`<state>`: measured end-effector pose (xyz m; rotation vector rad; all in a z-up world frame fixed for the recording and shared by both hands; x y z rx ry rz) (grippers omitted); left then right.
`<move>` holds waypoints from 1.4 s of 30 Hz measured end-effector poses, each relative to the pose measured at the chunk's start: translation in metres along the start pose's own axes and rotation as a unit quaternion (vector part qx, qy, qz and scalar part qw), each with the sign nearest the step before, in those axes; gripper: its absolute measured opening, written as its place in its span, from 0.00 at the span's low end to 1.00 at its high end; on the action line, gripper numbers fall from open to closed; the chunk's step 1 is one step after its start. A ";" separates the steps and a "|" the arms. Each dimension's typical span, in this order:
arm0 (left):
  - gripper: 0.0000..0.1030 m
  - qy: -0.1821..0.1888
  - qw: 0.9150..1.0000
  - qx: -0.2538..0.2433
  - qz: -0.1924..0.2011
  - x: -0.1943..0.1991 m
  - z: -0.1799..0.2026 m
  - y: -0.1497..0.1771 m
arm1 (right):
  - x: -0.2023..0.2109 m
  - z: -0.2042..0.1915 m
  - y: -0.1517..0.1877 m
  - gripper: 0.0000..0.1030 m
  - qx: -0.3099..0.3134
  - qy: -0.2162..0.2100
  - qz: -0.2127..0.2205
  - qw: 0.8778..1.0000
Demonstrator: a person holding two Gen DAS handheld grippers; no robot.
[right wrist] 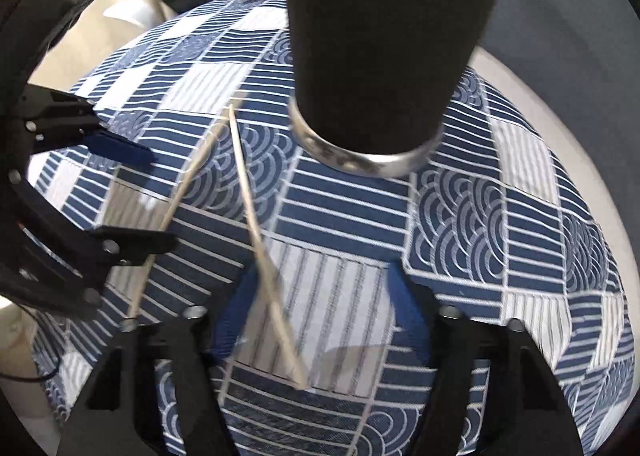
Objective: Organize utensils
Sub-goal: 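Lower both grippers to the last two sticks and close each on one, then lift the left gripper's stick over the holder while the right gripper lifts its stick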
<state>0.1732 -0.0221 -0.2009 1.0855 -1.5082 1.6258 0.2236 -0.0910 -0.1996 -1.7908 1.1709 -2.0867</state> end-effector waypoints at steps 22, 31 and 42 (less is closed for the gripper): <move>0.04 0.050 0.997 0.017 -0.048 0.028 -0.070 0.032 | 0.074 -0.012 0.062 0.05 -0.185 0.025 0.009 0.982; 0.04 0.057 0.998 -0.017 -0.016 0.076 -0.102 0.020 | 0.126 -0.019 0.053 0.05 -0.250 0.088 0.063 0.962; 0.04 0.080 0.994 -0.037 0.065 0.110 -0.115 -0.034 | 0.179 -0.015 0.011 0.05 -0.283 0.142 0.146 0.937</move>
Point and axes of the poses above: each gripper's, at about its wrist camera, not at the fingertips, and x roughly against the way its jaws point, z to its right, y to its underside, the point moved 4 cm from there along -x, roughly the way its jaws point, and after that the axes turned 15 degrees about z, right-handed, at the moved point
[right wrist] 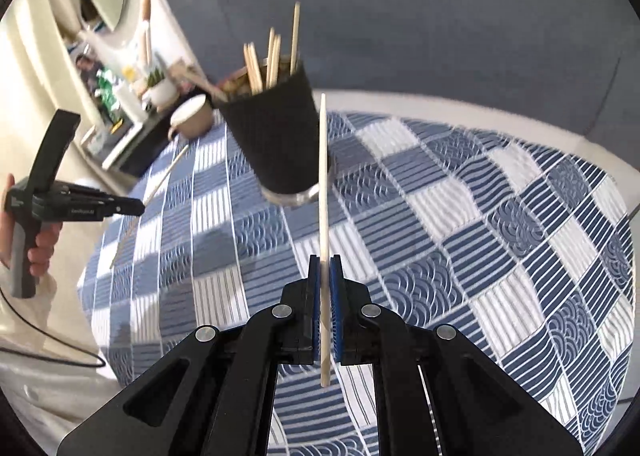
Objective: Organize utensils
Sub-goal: 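Lift the left gripper's stick over the holder while the right gripper lifts its stick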
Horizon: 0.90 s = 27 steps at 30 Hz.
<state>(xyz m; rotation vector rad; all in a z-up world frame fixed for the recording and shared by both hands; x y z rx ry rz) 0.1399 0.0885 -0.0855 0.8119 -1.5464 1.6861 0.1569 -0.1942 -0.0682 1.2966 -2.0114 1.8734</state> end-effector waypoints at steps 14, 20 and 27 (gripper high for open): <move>0.04 0.039 0.991 -0.073 0.105 0.043 0.012 -0.109 | 0.008 -0.049 -0.105 0.05 0.007 -0.008 0.119 0.993; 0.04 0.079 0.982 -0.076 0.155 0.060 0.019 -0.155 | -0.007 -0.067 -0.136 0.05 0.007 -0.016 0.145 0.989; 0.04 0.134 0.964 -0.069 0.221 0.065 0.022 -0.196 | -0.029 -0.073 -0.163 0.05 -0.026 -0.047 0.182 0.982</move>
Point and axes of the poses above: each gripper's, at about its wrist camera, not at the fingertips, and x roughly against the way its jaws point, z to its right, y to its underside, the point moved 4 cm from there along -x, roughly the way its jaws point, and after that the axes turned 15 degrees about z, right-handed, at the moved point
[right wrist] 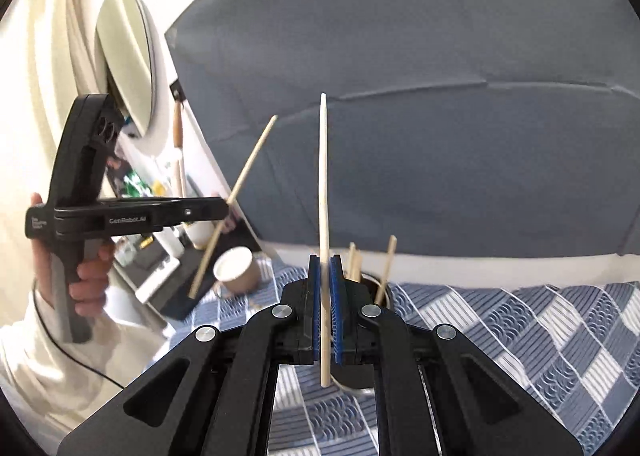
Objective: Organize utensils
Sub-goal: 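Lift the left gripper's stick over the holder while the right gripper lifts its stick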
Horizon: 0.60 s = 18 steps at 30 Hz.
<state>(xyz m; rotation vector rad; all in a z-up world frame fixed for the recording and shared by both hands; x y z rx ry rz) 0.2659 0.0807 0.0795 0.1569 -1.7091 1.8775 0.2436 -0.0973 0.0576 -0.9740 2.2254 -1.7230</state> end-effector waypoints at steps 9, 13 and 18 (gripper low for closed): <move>0.04 0.080 0.995 0.037 0.054 -0.043 -0.006 0.004 | -0.042 0.014 0.004 0.05 -0.054 -0.037 0.038 0.997; 0.04 0.091 0.994 0.051 0.044 -0.073 -0.010 0.021 | -0.061 0.025 0.018 0.05 -0.076 -0.045 0.048 0.995; 0.04 0.101 0.992 0.056 0.039 -0.099 -0.008 0.039 | -0.083 0.040 0.043 0.05 -0.090 -0.039 0.041 0.994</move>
Point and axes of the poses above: each gripper's, at about its wrist camera, not at the fingertips, and x roughly against the way its jaws point, z to its right, y to its underside, the point moved 4 cm from there along -x, roughly the way its jaws point, and after that the axes turned 15 degrees about z, right-handed, at the moved point
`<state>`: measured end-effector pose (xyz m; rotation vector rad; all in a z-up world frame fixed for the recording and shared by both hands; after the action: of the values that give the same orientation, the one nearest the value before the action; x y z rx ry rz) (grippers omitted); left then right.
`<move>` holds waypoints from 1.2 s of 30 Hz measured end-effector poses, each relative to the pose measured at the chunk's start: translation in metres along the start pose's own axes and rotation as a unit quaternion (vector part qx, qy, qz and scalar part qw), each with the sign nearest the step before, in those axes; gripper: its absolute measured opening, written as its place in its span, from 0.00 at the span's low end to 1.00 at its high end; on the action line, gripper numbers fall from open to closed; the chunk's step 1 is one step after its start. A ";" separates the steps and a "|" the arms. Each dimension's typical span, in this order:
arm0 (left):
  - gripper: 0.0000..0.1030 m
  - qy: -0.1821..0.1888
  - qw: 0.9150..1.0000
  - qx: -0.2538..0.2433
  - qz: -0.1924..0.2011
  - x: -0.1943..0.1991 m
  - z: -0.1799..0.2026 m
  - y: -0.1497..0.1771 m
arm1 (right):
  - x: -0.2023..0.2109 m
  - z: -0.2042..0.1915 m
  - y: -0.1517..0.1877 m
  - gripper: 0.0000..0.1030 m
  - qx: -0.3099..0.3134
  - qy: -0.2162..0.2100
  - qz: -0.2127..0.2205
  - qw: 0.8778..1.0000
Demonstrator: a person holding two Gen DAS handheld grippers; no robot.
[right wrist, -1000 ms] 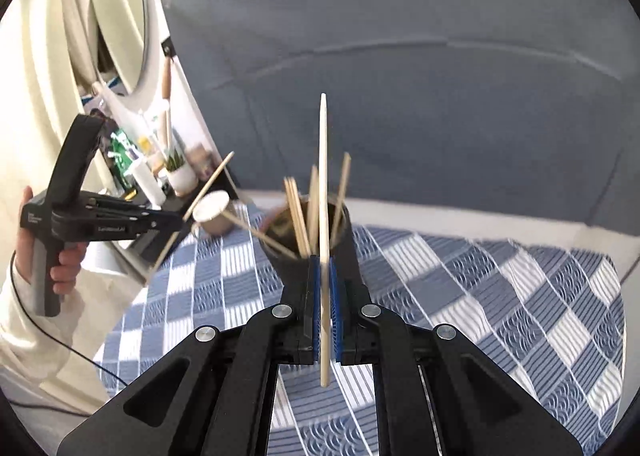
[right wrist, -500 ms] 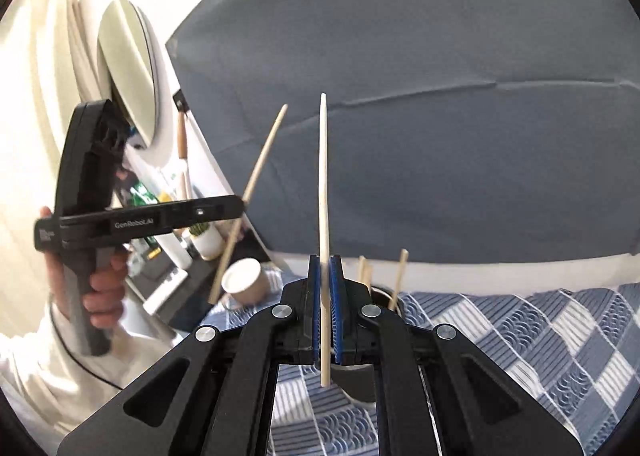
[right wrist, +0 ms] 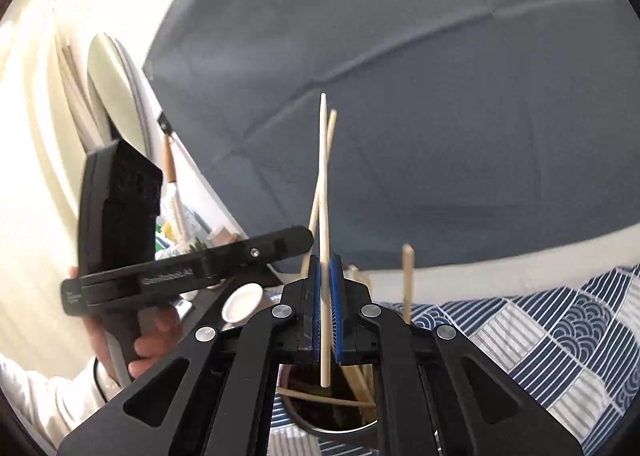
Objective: Organize utensils
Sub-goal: 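Lift the left gripper's stick over the holder while the right gripper lifts its stick, then open both grippers to drop the last sticks into the black holder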
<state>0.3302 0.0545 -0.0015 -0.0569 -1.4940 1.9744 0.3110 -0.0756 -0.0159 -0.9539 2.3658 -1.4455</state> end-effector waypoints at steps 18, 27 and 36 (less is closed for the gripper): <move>0.05 -0.005 0.999 -0.035 -0.032 0.016 0.005 0.030 | 0.006 -0.002 0.032 0.05 0.079 0.049 -0.085 0.992; 0.20 -0.048 0.998 -0.031 -0.031 0.054 0.006 0.024 | 0.019 -0.011 0.035 0.09 0.112 0.053 -0.131 0.984; 0.37 -0.103 0.994 -0.005 -0.034 0.081 0.005 0.039 | 0.050 -0.020 0.026 0.36 0.137 0.055 -0.142 0.979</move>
<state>0.2457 0.0867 -0.0064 0.1963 -1.6132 1.9655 0.2522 -0.0840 -0.0210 -1.1985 2.0862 -1.9146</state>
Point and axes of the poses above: each gripper's, at about its wrist camera, not at the fingertips, and x roughly against the way its jaws point, z to its right, y to its underside, the point moved 4 cm from there along -x, roughly the way its jaws point, and after that the axes turned 15 degrees about z, right-handed, at the moved point
